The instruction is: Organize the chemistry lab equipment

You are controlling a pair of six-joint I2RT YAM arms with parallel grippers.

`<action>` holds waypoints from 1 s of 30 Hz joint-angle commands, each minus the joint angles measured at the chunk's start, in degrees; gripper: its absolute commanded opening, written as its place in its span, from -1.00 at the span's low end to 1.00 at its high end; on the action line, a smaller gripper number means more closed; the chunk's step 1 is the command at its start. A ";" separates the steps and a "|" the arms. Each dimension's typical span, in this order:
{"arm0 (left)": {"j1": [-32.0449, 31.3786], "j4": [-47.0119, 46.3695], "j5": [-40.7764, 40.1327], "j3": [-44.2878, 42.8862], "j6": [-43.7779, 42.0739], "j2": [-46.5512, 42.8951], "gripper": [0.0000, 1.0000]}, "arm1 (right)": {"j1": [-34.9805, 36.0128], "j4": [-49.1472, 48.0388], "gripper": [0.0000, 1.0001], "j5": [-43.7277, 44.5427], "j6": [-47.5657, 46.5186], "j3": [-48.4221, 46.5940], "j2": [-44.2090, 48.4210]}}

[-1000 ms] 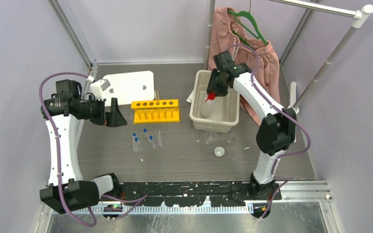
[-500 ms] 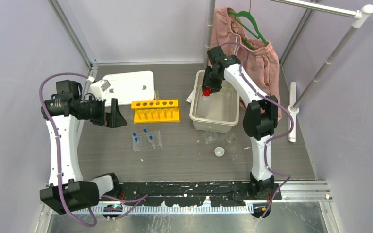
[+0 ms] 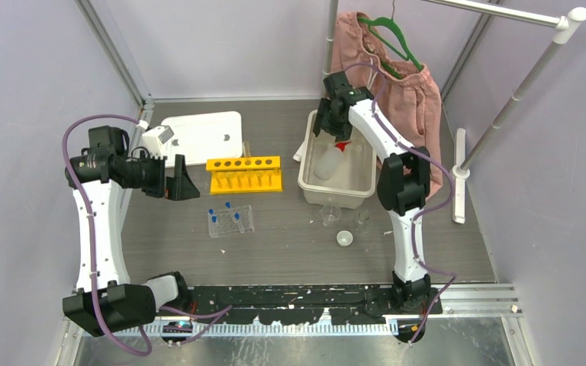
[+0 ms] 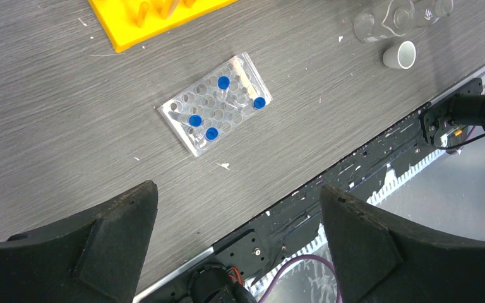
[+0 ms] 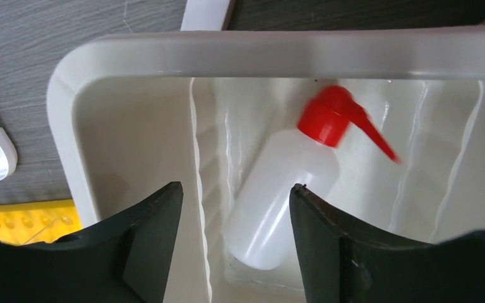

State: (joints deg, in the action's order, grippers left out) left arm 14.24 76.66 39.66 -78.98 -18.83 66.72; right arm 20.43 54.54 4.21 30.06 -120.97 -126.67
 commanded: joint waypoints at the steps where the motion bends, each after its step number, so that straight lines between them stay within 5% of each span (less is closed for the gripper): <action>1: -0.06 -1.36 0.98 -0.34 0.12 -1.16 0.99 | 0.81 -5.73 0.38 0.26 -0.81 2.06 6.35; 7: -0.07 -1.20 1.23 -0.74 0.33 -0.95 0.99 | 3.23 -7.61 0.37 -0.71 -1.88 7.68 14.36; 13: -0.08 -1.08 1.41 -0.74 0.14 -1.50 0.99 | 9.60 -6.77 0.31 9.78 -3.16 20.54 28.41; 21: -0.09 -0.72 1.76 -0.59 -0.05 -1.72 0.99 | 14.08 -6.05 -0.19 16.41 1.38 45.62 52.90; 30: -0.08 -1.03 2.16 -0.21 0.06 -1.87 0.99 | 14.27 -4.56 -0.31 16.93 8.34 65.16 67.45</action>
State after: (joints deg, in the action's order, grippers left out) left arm 14.24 76.58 40.12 -78.94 -18.44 66.28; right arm 34.65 50.96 19.07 34.13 -60.16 -61.98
